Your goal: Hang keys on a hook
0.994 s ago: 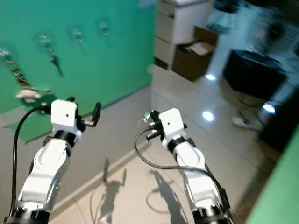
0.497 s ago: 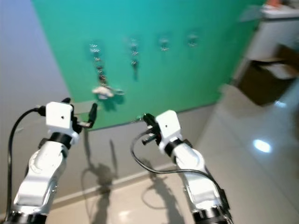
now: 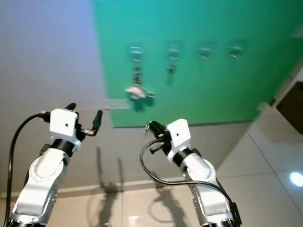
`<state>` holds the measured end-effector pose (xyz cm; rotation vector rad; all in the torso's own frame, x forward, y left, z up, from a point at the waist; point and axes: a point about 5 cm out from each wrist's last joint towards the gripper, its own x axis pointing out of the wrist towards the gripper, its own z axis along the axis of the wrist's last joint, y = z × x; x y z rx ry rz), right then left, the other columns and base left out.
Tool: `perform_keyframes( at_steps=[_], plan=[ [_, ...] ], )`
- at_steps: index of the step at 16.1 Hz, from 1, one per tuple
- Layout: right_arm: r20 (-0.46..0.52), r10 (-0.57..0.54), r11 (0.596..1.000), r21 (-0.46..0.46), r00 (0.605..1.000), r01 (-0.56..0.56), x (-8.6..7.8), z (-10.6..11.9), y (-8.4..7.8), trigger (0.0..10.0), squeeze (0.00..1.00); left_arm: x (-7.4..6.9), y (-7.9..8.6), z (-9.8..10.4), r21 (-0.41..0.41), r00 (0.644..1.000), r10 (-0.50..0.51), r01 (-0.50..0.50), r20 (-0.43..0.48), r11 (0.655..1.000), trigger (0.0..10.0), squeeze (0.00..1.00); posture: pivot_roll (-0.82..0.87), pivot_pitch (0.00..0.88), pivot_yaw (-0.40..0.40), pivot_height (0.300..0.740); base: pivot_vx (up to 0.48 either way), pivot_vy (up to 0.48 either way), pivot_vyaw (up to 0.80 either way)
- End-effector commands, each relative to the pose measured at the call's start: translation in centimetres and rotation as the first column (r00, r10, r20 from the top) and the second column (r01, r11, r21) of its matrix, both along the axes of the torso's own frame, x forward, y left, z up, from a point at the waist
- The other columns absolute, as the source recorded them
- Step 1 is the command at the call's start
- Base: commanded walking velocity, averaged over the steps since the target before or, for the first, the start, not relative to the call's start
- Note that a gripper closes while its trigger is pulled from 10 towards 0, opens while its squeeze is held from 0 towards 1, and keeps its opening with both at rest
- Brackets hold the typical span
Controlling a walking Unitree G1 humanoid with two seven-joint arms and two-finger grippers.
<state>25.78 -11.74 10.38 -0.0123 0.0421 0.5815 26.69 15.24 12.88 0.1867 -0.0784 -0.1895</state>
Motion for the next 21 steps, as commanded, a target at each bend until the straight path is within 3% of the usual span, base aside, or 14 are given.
perform_keyframes(
  at_steps=[1,3,5,10,13,21],
  plan=[
    [0.033,-0.045,0.999,-0.001,0.998,0.045,0.3,0.5,-0.4,10.0,0.00,0.7,-0.7,0.5,0.017,0.999,-0.035,0.035,0.008,0.999,10.0,0.00,-0.02,0.000,0.055,0.740,0.000,-0.480,0.00],
    [0.041,-0.066,0.998,0.004,0.997,0.066,0.3,0.4,-0.2,10.0,0.00,0.9,-0.6,0.6,0.019,0.999,-0.031,0.031,0.015,0.999,10.0,0.00,-0.02,0.000,0.068,0.740,0.000,-0.480,0.00],
    [0.045,-0.062,0.997,0.046,0.997,0.060,0.2,0.7,0.6,10.0,0.00,1.1,-0.9,0.9,0.012,0.999,-0.032,0.032,0.026,0.999,10.0,0.00,-0.03,0.000,0.072,0.740,0.000,-0.476,0.80],
    [0.061,-0.034,0.999,0.045,0.998,0.031,0.5,1.0,1.5,10.0,0.00,0.9,-0.8,0.8,0.010,0.999,-0.018,0.017,0.027,1.000,10.0,0.00,-0.02,0.000,0.054,0.740,0.000,-0.480,0.80],
    [0.088,-0.120,0.993,0.021,0.989,0.118,1.2,1.5,0.6,10.0,0.00,1.0,-0.4,0.6,-0.030,1.000,0.011,-0.011,0.015,0.999,10.0,0.00,-0.02,0.000,0.044,0.740,0.000,0.000,0.00],
    [0.094,-0.216,0.971,0.125,0.972,0.204,1.8,2.9,-0.4,10.0,0.00,1.4,-0.9,1.4,-0.015,0.996,-0.064,0.065,0.061,0.998,10.0,0.00,-0.03,0.000,0.046,0.740,0.109,0.000,0.00]
  ],
)
